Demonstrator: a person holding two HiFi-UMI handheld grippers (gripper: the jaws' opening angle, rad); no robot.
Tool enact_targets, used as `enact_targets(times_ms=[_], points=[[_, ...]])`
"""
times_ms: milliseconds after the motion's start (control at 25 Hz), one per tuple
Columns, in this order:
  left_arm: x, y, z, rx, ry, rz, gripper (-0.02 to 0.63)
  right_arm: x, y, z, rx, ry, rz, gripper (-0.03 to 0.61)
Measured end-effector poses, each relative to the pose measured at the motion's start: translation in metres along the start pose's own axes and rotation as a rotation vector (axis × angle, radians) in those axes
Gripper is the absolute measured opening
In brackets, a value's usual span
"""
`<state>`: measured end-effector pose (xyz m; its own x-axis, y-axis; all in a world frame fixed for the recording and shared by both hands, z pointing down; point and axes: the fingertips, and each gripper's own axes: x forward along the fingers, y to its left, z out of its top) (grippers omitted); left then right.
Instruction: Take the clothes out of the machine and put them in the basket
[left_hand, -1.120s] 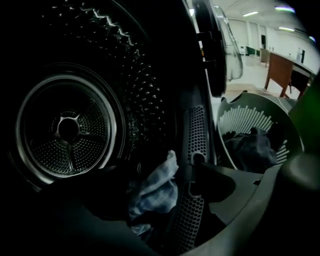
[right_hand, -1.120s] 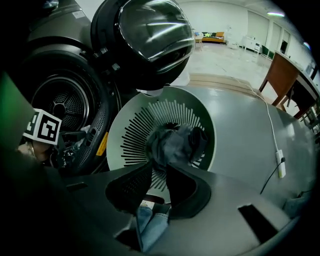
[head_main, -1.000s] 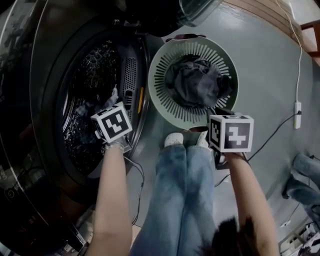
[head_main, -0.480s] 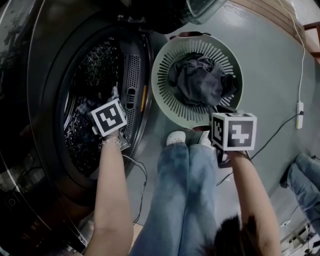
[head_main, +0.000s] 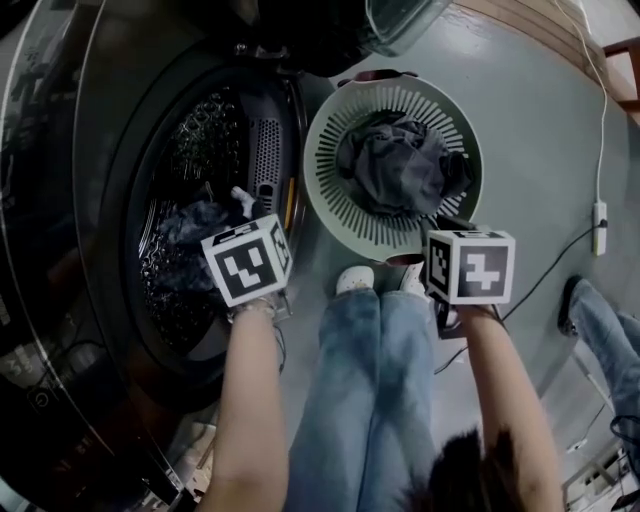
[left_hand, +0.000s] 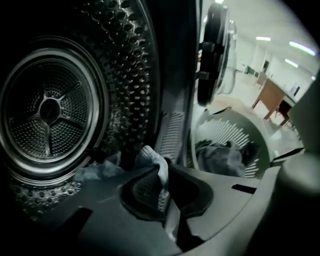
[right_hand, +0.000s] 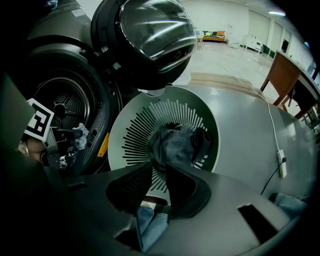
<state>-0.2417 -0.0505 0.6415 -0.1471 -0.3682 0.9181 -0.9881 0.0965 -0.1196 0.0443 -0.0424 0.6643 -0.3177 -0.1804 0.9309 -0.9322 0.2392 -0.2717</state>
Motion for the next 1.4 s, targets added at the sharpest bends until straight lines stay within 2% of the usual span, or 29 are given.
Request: enact_targets(times_ms=[280,440,560,800,920,1000,1120,1280,1320,1360,1400], points=[[-0.02,-0.079,0.029,0.001,-0.059,-0.216,0.014,-0.013,-0.005,0.006,0.023,-0.018,-0.006,0.084],[-0.035,-0.132,0.052,-0.08,-0.093,-0.429,0.014,-0.022,-0.015,0.006,0.057,-0.028,-0.015,0.084],[-0.049,-0.182,0.067,-0.058,-0.115,-0.558,0.014,-0.026,-0.026,0.006,0.08,-0.032,-0.03,0.083],[-0.084,-0.266,0.081,-0.004,-0.127,-0.736,0.014,-0.041,-0.048,0.002,0.141,-0.041,-0.055,0.081],[-0.103,-0.29,0.086,-0.053,-0.125,-0.838,0.014,-0.034,-0.061,-0.003,0.197,-0.078,-0.031,0.081],[-0.114,-0.304,0.09,-0.07,-0.132,-0.891,0.014,-0.042,-0.075,-0.002,0.251,-0.082,-0.064,0.081],[-0.116,-0.31,0.09,-0.02,-0.139,-0.881,0.015,-0.052,-0.091,-0.003,0.333,-0.089,-0.091,0.08],[-0.095,-0.294,0.077,0.034,-0.083,-0.772,0.031,-0.056,-0.099,-0.003,0.343,-0.094,-0.106,0.08],[-0.089,-0.289,0.073,0.035,-0.066,-0.755,0.118,-0.055,-0.098,-0.003,0.34,-0.092,-0.107,0.079],[-0.084,-0.284,0.069,0.032,-0.049,-0.742,0.242,-0.054,-0.096,-0.003,0.335,-0.088,-0.106,0.078],[-0.078,-0.278,0.065,0.031,-0.033,-0.726,0.314,-0.053,-0.093,-0.004,0.327,-0.084,-0.103,0.078]])
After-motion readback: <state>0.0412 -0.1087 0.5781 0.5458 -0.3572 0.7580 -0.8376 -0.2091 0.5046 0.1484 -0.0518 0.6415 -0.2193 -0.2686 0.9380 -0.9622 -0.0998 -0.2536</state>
